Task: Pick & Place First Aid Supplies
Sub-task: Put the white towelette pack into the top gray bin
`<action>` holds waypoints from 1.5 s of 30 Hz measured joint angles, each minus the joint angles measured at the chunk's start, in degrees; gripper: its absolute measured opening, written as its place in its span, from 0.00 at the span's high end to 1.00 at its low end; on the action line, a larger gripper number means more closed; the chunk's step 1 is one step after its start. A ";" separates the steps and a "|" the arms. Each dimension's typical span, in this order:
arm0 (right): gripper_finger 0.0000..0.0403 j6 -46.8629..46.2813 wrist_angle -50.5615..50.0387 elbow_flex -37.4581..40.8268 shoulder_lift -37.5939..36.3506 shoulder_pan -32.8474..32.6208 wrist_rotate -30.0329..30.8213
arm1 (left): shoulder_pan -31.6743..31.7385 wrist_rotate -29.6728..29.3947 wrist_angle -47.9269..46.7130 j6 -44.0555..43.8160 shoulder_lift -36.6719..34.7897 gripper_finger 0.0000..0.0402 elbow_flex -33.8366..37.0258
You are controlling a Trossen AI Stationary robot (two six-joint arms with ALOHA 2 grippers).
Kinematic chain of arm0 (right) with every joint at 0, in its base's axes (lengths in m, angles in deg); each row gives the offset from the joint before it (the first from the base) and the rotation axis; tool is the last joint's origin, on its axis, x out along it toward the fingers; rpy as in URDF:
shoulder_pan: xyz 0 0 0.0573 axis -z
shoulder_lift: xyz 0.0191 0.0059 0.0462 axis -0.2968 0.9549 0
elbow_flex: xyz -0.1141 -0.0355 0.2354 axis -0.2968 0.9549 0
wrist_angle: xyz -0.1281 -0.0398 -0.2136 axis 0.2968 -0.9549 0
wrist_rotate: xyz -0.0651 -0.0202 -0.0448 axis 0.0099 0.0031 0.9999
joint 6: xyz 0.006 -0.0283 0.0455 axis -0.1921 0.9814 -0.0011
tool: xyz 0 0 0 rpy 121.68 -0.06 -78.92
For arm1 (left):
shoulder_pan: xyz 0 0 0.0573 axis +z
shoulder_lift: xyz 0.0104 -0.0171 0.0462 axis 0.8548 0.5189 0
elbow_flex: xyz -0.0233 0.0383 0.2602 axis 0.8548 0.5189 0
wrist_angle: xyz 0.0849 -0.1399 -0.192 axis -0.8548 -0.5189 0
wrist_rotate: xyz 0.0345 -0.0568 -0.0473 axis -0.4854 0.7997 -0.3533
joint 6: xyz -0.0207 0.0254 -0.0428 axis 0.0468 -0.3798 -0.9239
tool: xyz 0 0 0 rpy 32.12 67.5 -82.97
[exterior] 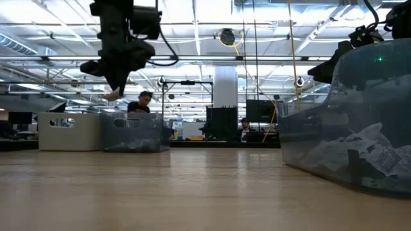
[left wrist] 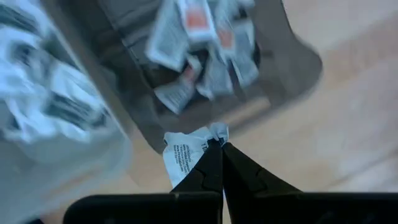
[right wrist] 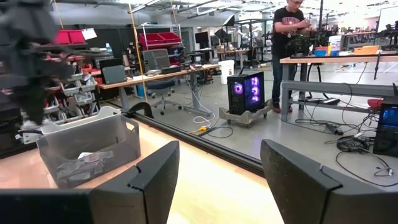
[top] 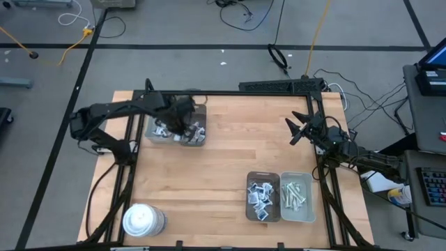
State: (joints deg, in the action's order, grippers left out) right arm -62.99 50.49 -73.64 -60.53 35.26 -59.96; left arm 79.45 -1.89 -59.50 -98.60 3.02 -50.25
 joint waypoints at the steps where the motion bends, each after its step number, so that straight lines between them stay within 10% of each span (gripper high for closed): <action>1: 0.45 -0.02 0.00 0.00 0.00 0.02 -0.02 | 1.89 0.16 -0.29 0.97 -0.03 1.00 0.00; 18: 0.45 -0.02 0.00 0.00 0.00 0.00 0.00 | 26.22 -2.03 -9.59 10.43 -0.04 1.00 0.00; 45: 0.45 0.00 0.00 0.02 0.00 0.00 0.00 | 25.80 -12.66 9.99 4.17 0.00 0.96 15.47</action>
State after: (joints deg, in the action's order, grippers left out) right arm -62.99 50.49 -73.62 -60.53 35.26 -59.95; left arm 105.25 -14.55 -49.51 -94.43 3.02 -34.77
